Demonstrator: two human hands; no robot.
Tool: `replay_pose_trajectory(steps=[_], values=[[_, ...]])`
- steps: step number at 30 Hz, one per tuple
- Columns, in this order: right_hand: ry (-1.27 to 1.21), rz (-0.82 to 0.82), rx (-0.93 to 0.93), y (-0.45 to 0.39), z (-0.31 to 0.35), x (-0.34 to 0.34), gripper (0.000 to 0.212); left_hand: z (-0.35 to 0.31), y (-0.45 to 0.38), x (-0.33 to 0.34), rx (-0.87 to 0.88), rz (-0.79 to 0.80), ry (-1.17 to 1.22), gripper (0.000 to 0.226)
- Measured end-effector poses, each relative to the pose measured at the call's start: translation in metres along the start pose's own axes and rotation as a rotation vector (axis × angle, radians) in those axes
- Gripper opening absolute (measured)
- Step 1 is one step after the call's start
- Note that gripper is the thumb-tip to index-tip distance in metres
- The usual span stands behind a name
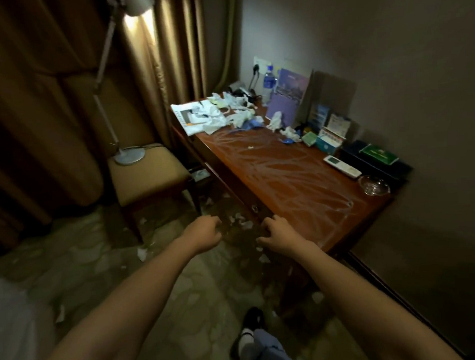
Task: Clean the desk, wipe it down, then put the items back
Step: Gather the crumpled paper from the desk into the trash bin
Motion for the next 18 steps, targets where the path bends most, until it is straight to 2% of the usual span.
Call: replay_pose_trajectory(steps=[4,7,10,13,15,18], values=[[0.046,-0.008,-0.051,-0.053,0.024,-0.011,0.043,0.037,-0.028,-0.021,-0.048,-0.054,0.016,0.041],[0.047,-0.024,-0.036,-0.107,0.036,-0.029,0.035,0.06,-0.06,-0.046,-0.011,-0.041,-0.055,0.042],[0.003,-0.028,-0.011,-0.158,0.049,-0.058,0.04,0.088,-0.101,-0.083,-0.002,-0.036,-0.097,0.038],[-0.027,-0.039,-0.014,-0.199,0.059,-0.085,0.047,0.113,-0.143,-0.115,-0.037,-0.082,-0.042,0.036],[-0.049,-0.065,-0.01,-0.222,0.063,-0.1,0.047,0.122,-0.168,-0.127,-0.032,-0.101,-0.02,0.035],[-0.069,-0.071,0.024,-0.244,0.062,-0.109,0.046,0.127,-0.201,-0.124,0.007,-0.045,-0.036,0.035]])
Point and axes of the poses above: each hand's wrist, its own y-axis away from the middle knuckle, its own x-axis out of the palm, z = x × y, the point moved 5 cm from there along -y, towards the middle knuckle, and after that the axes turned 13 degrees about x, right-handed, at the moved point
